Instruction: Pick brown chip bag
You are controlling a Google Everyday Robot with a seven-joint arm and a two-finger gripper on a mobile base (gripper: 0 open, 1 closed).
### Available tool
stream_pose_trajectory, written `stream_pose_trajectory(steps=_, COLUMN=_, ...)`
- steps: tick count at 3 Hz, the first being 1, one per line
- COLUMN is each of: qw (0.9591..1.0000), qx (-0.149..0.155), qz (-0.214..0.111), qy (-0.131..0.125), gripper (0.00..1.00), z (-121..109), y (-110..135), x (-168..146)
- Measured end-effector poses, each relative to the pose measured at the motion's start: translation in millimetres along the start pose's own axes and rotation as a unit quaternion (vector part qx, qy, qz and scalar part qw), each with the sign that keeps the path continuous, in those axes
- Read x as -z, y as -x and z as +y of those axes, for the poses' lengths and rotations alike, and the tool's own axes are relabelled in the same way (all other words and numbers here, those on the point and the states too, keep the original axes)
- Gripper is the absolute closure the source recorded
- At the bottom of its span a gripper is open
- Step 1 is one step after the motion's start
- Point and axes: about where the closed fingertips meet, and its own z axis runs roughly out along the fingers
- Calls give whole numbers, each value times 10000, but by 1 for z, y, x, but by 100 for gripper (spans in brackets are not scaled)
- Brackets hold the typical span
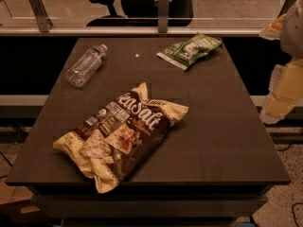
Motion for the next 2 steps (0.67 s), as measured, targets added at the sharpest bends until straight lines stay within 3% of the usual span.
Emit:
stream_pose_trajectory(steps=1, qw=10000, qx=0, qz=0, qy=-1, gripper=0, z=0, y=0, x=0)
stream_pose_trajectory(steps=2, qw=9994, qx=300, qz=-157, qy=-43, gripper=0, z=0, y=6, x=0)
